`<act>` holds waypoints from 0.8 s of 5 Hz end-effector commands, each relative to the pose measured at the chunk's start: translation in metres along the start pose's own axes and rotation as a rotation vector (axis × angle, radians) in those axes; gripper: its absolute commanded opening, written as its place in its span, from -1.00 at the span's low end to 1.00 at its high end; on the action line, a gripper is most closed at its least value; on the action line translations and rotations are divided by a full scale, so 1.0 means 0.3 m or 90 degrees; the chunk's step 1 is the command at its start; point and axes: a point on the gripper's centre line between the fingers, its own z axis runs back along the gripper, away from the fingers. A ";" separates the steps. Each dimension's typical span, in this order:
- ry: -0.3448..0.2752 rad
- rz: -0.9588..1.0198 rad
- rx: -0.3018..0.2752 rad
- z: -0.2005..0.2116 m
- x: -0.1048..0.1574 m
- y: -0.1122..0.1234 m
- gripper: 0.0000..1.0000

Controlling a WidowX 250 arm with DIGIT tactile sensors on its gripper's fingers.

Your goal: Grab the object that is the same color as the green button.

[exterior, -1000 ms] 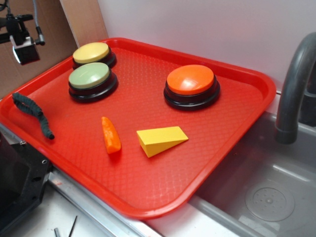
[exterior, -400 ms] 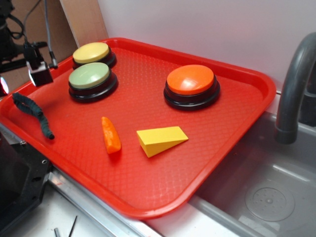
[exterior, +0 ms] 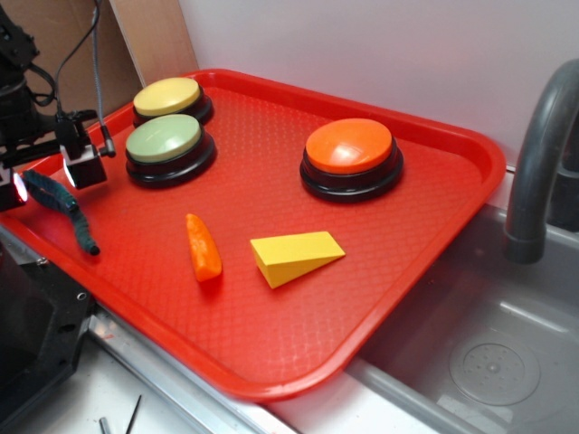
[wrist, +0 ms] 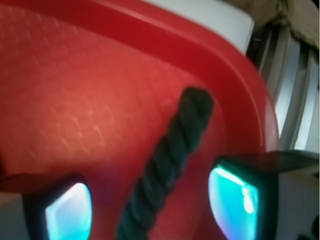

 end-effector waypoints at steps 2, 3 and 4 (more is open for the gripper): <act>-0.016 0.001 0.006 -0.025 -0.008 0.030 -1.00; -0.017 0.003 0.003 -0.019 -0.005 0.032 -1.00; -0.027 0.001 0.006 -0.003 -0.003 0.030 -1.00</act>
